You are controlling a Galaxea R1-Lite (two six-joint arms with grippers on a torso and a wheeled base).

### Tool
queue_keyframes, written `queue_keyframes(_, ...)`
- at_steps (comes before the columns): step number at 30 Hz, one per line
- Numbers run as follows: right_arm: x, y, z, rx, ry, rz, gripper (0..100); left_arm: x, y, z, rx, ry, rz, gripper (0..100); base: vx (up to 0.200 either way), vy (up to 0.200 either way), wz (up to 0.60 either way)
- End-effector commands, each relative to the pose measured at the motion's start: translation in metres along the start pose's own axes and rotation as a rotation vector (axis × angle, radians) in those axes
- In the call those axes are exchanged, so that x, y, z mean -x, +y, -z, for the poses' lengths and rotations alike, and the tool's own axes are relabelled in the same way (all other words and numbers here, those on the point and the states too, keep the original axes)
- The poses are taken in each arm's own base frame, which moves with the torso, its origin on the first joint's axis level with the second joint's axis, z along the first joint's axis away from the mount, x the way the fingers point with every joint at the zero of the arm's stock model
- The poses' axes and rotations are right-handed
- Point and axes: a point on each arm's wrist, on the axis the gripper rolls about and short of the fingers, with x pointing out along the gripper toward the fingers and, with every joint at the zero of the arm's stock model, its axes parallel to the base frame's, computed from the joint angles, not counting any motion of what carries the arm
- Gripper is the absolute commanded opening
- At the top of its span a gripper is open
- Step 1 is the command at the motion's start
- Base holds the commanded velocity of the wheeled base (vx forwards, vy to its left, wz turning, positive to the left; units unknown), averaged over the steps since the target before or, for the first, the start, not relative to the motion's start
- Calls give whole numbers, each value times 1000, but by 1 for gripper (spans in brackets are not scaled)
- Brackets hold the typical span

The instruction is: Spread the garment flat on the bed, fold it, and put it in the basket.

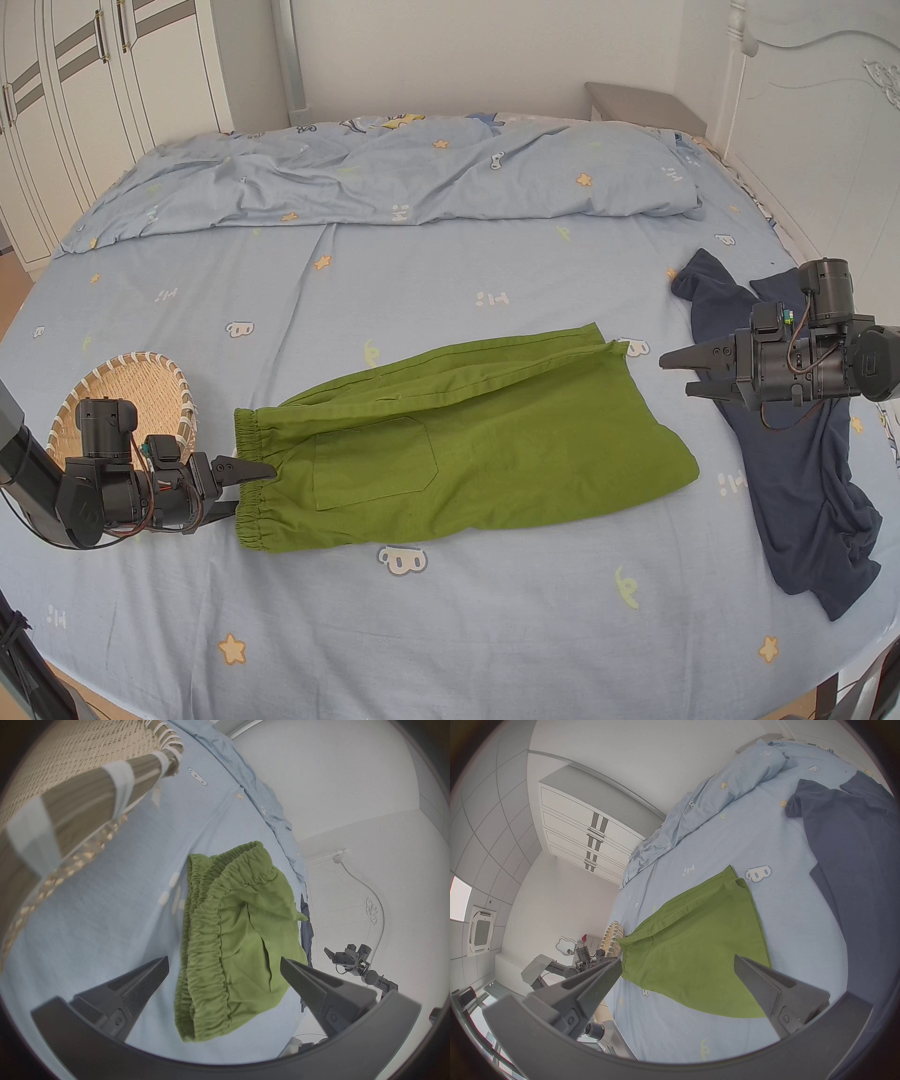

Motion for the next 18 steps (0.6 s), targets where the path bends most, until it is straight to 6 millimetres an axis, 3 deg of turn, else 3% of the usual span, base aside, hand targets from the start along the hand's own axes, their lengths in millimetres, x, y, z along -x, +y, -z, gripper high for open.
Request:
queue_keyframes(1,0,0,0,0,1,-1,100,-12,9,3,-2,6,4,100,0,0,0)
queue_keyframes(18,-2,-2,0,3,-3,-1,100,-28,13,2,-46,-22,43,100,0,0,0)
